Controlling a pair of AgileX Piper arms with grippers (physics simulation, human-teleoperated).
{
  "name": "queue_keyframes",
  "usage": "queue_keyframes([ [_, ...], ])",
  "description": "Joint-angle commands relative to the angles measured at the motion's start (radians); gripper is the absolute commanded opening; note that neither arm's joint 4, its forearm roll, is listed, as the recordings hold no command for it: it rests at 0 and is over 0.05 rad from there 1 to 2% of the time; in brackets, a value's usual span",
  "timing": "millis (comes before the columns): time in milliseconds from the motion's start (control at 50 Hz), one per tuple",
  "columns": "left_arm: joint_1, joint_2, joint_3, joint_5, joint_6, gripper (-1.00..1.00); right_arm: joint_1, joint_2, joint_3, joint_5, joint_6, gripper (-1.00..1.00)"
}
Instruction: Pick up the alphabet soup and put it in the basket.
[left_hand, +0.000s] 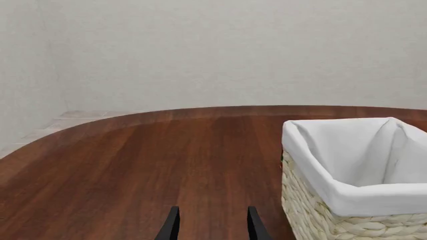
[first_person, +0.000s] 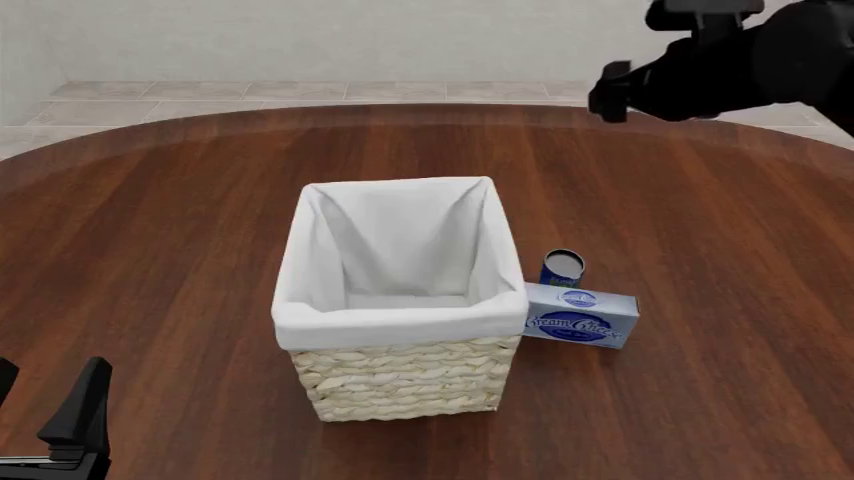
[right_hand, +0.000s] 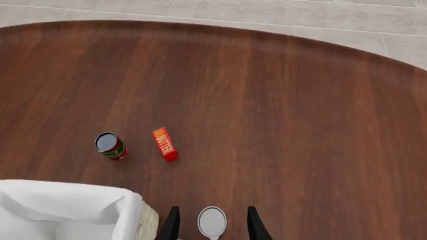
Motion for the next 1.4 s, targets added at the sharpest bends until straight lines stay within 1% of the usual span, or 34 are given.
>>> queue_keyframes([
  [20,0.004,0.000,0.000,0.000,0.000,1.00,-0.005,0.043,-0.013,-0.001,0.003,1.00],
  [280,0.010,0.000,0.000,-0.003,-0.005,1.00,-0.023,0.084,-0.017,-0.009,-0.001,1.00],
  [620,0.016,0.000,0.000,-0.009,-0.009,1.00,-0.027,0.111,0.024,-0.042,0.000,1.00],
  [920,0.019,0.000,0.000,-0.009,-0.012,1.00,-0.027,0.137,0.070,-0.081,0.011,1.00],
  [1080,0.022,0.000,0.000,-0.010,-0.014,1.00,-0.026,0.156,0.073,-0.088,0.015,1.00],
  [1280,0.023,0.000,0.000,-0.011,-0.016,1.00,-0.023,0.190,0.067,-0.088,0.036,1.00],
  [1400,0.028,0.000,0.000,-0.013,-0.019,1.00,-0.014,0.209,0.067,-0.093,0.039,1.00],
])
